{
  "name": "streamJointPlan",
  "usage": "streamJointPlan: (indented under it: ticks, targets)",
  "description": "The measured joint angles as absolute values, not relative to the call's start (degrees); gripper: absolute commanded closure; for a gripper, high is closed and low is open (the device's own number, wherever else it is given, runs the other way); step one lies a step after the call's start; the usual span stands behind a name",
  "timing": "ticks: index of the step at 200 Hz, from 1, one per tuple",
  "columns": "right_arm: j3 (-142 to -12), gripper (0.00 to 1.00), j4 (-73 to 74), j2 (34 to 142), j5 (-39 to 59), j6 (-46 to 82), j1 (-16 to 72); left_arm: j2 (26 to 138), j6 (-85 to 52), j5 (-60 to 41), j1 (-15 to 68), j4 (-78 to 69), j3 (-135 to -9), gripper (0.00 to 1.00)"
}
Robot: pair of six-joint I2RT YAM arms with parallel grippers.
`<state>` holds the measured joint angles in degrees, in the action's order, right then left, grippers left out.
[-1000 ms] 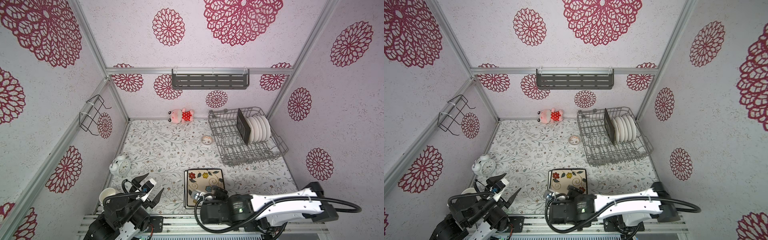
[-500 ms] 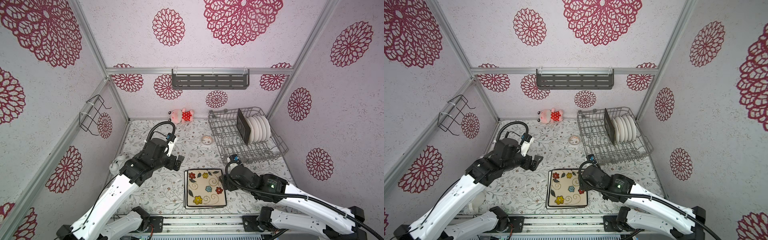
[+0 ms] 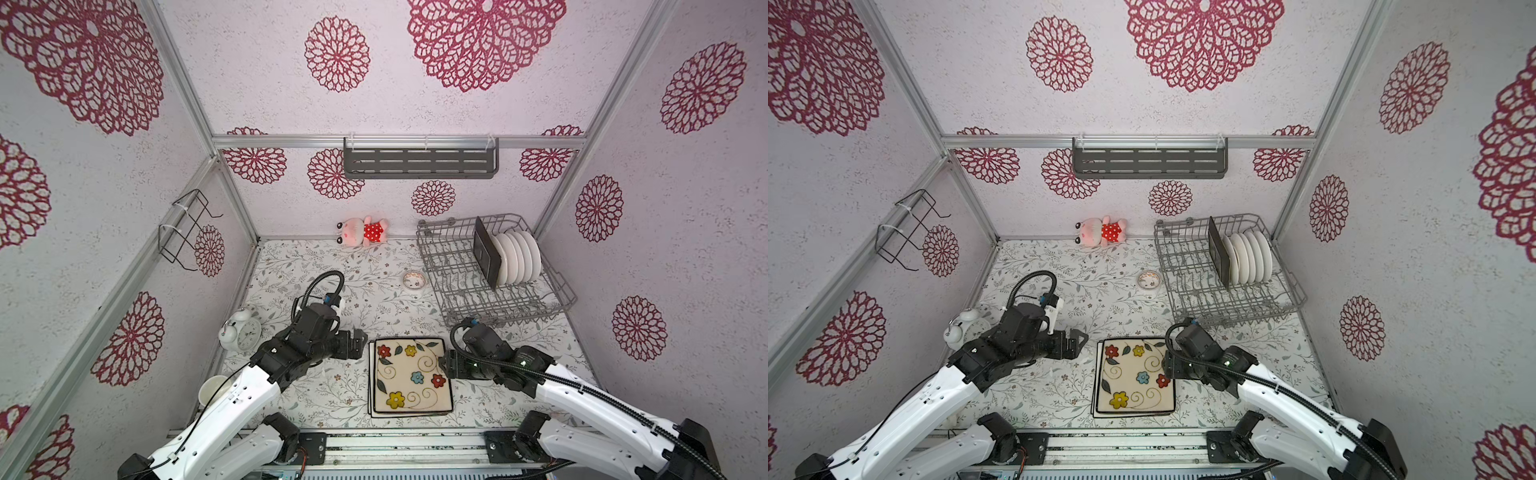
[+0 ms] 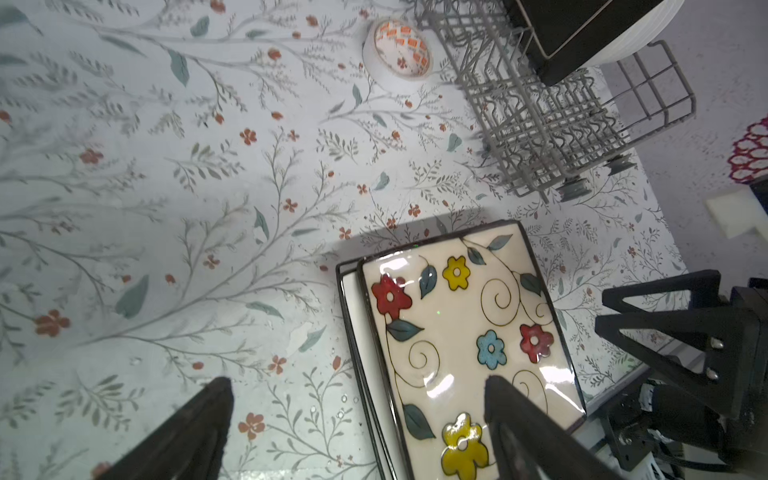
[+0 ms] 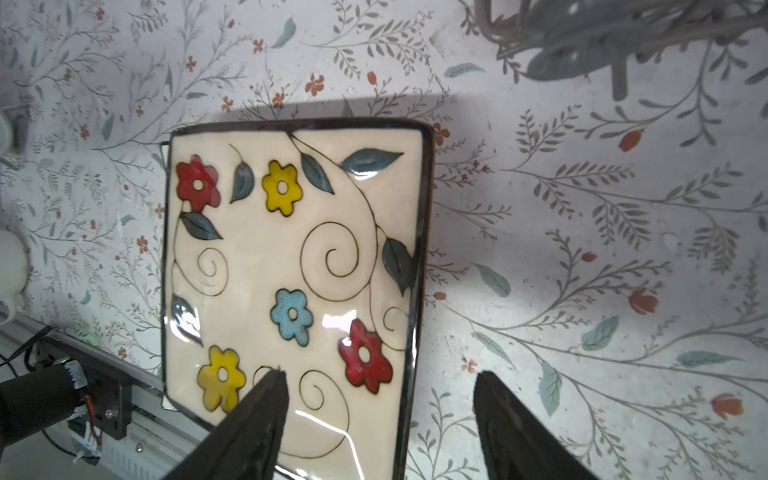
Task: Unload the plates from the dish rack
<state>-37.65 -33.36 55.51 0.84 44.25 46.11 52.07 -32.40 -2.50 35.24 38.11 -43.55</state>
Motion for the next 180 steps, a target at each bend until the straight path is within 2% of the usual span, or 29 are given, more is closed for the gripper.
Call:
streamJointPlan:
  ticks: [44, 122, 180]
  targets:
    - [-35.4, 0.34, -30.1, 58.6, 2.9, 43.5, 44.9, 51.3, -37.7, -2.1, 40.8, 35.8, -37.1, 0.06]
    - [-33.9, 0.49, -25.6, 63.4, 3.8, 43.5, 44.8, 53.1, -40.1, -3.2, 42.8, 30.1, -33.3, 0.08]
    - [-34.0, 0.57, -24.4, 66.7, 4.6, 43.1, 44.8, 57.1, -41.1, -4.9, 44.9, 25.6, -30.3, 0.09]
